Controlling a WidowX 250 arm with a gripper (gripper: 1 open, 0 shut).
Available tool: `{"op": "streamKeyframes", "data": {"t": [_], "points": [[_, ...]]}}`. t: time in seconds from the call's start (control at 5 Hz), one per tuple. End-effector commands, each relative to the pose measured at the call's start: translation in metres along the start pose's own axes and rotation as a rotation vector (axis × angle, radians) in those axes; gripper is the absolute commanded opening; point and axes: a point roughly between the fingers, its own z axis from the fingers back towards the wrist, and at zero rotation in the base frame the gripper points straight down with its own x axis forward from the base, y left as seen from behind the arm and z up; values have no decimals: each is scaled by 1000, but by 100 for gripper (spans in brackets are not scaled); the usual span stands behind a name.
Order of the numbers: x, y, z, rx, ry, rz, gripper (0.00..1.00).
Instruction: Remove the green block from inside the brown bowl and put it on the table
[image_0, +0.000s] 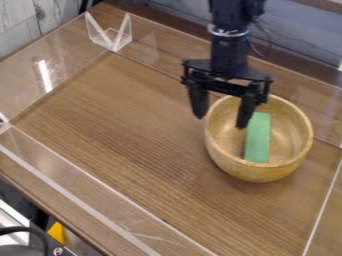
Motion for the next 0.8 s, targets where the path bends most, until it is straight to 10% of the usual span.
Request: {"op": "streamKeyframes", "data": {"t": [0.0, 0.6], "points": [[22, 8, 6, -4, -45, -29, 100], [47, 19, -12, 9, -33, -46, 100]]}}
